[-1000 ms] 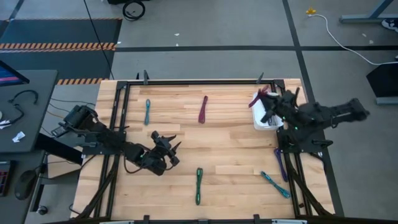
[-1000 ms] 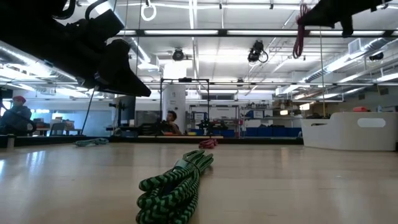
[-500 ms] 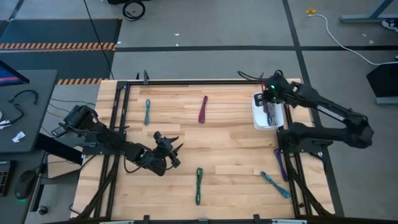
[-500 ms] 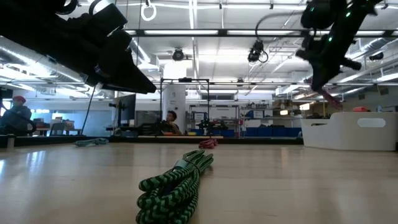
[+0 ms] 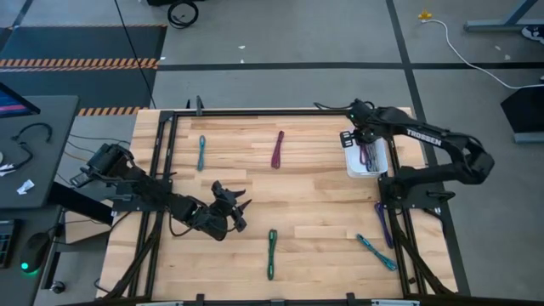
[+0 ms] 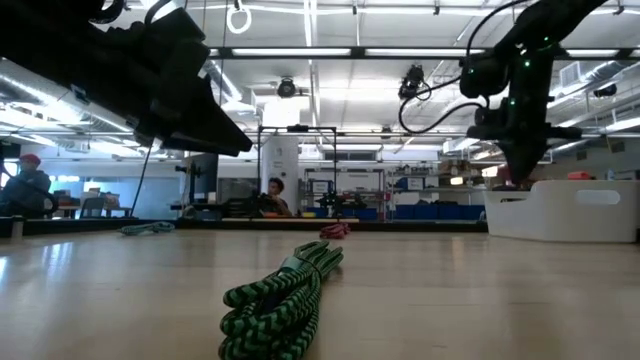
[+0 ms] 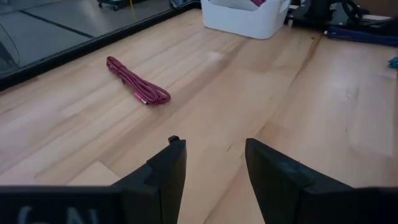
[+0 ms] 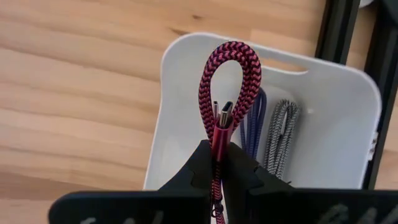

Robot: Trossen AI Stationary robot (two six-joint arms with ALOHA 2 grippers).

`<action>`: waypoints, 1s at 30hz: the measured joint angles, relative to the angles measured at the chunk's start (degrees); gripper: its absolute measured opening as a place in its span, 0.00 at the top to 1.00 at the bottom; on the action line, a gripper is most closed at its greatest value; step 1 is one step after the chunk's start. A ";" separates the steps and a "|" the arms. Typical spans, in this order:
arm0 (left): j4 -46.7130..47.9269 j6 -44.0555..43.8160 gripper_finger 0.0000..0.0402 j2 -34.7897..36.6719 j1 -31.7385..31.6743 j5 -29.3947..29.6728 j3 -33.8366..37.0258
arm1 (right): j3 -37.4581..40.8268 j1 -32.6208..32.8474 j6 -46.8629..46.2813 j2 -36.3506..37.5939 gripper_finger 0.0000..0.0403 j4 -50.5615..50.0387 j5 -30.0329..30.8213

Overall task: Pick and place USB-C Cables
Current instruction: Put the bottom pink charger cable into the white bin, then put the green charger cable into the white bin

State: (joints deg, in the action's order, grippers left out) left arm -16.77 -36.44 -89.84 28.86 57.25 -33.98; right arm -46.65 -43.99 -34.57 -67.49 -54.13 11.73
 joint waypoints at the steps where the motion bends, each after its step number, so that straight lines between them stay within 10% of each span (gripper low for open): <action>1: -0.03 -0.32 0.57 0.00 0.00 -0.18 0.00 | 0.00 0.25 -0.47 -0.59 0.96 0.00 0.02; 21: -3.27 2.37 0.57 0.00 0.68 -0.13 0.00 | 9.79 -1.45 -1.90 -8.48 0.92 14.97 -2.52; 30: -3.56 2.33 0.57 0.00 0.68 -0.13 0.00 | 10.10 -1.44 1.92 -7.43 0.68 15.47 -1.95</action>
State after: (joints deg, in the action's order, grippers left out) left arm -20.33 -34.11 -89.84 29.54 57.12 -33.98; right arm -36.56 -45.43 -32.64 -74.92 -38.66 9.78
